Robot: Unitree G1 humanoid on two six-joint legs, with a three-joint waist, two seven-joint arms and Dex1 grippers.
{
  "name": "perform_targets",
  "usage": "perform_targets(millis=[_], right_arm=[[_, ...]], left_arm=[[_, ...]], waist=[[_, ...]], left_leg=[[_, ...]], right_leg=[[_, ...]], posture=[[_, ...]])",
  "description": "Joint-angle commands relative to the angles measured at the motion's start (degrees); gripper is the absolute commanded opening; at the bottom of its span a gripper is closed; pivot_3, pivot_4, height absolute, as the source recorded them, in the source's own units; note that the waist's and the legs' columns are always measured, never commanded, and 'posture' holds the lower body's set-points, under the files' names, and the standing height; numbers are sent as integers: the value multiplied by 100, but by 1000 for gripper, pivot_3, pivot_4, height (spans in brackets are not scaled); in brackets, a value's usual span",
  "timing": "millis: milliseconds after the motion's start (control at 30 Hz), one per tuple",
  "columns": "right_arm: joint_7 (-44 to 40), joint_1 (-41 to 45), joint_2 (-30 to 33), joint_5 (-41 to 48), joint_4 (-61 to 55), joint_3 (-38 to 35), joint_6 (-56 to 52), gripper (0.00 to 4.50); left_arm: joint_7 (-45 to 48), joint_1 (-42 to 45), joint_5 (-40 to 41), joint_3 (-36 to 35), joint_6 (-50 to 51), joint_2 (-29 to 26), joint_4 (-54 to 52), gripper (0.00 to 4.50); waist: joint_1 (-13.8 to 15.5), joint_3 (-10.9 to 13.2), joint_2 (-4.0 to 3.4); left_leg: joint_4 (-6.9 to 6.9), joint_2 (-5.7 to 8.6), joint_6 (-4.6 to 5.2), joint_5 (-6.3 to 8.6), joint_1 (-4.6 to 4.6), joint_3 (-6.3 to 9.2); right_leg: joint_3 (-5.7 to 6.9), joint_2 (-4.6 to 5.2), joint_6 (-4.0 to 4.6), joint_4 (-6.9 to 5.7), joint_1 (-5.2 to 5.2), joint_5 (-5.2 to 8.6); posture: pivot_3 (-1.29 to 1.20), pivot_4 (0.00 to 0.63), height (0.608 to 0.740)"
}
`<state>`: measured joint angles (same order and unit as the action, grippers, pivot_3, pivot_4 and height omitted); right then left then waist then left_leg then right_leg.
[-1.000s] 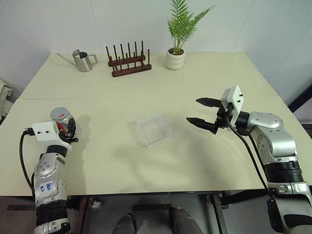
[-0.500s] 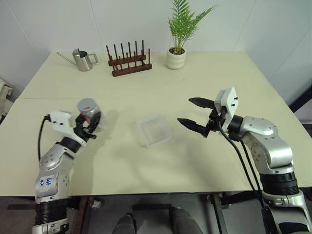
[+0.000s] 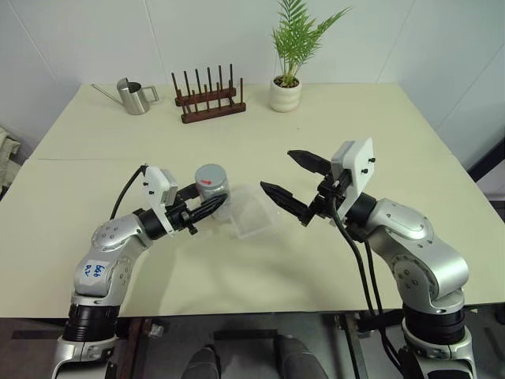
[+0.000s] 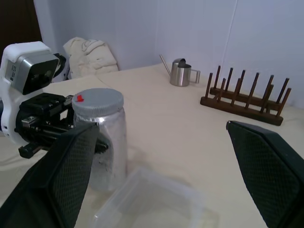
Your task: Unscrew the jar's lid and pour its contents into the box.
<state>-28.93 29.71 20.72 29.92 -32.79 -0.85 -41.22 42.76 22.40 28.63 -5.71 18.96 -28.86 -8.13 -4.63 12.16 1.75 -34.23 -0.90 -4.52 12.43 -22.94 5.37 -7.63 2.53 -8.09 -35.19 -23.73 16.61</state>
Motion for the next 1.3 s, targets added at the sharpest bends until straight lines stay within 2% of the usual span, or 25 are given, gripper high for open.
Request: perform_targets(millis=[33,267,700,1300], right_arm=[[463,201,-211,161,-445,111,-287,4500],[1055,160,-635,146,-742,565,-664,4500],[1077,206,-704,-113,-382,1192,-595,4500],[1007,365,-915,-399,6,1248,-263,4500]], left_arm=[[249,74,106,104,162,-127,-289,1877],[315,-4,234,303,532,-18,-664,1877],[366,198,14,482,374,135,-550,1877],[389,344,-16,559,316,205,-458,1877]], waist=[[-8,0,0],[15,0,-1],[17,0,-1],[11,0,-1]], left_leg=[[3,0,0,0,0,0],[10,-2,0,0,-16,19],[10,-2,0,0,-17,20],[10,-2,0,0,-17,22]], right_leg=[[0,0,0,0,-2,0],[19,2,-23,-1,-13,-12],[22,2,-13,-1,-14,-7],[24,2,-23,-1,-14,-12]], posture=[[0,150,740],[0,150,740],[0,150,740],[0,150,740]])
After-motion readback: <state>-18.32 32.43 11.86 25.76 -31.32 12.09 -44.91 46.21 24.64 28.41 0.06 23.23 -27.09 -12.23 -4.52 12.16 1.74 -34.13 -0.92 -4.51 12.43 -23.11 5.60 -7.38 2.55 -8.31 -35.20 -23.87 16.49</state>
